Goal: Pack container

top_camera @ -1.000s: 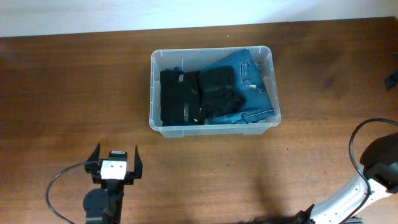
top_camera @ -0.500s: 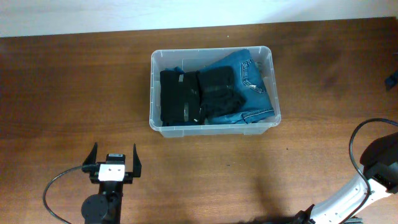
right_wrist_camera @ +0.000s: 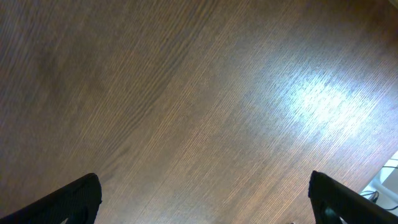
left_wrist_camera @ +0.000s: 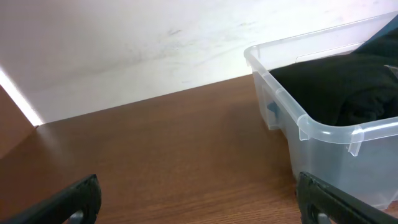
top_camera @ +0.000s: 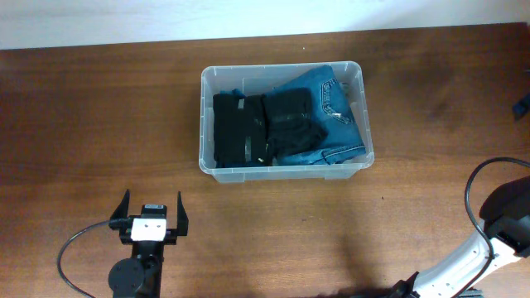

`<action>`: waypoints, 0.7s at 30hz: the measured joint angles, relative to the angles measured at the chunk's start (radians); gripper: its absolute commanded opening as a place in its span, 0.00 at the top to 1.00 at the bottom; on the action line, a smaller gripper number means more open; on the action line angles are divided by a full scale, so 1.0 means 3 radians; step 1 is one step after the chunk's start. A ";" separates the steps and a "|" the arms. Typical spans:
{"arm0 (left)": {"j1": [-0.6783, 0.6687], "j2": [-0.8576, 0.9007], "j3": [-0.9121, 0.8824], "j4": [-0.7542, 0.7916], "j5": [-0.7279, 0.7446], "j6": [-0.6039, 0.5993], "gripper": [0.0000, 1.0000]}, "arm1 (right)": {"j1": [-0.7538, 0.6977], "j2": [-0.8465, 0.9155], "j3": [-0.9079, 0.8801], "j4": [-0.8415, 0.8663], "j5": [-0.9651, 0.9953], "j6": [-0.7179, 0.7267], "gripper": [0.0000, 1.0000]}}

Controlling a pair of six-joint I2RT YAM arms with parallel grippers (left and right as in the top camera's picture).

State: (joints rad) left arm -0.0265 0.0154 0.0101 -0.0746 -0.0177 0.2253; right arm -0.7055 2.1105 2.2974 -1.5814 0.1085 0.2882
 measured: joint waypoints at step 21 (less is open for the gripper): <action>0.0000 0.0000 0.0000 -0.0001 0.0000 0.0000 0.01 | 0.1303 -0.1918 -0.0031 0.0010 0.0025 -0.0028 0.02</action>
State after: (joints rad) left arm -0.0265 0.0154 0.0101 -0.0750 -0.0177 0.2253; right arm -0.3145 1.5352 2.2883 -1.5784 0.1162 0.2798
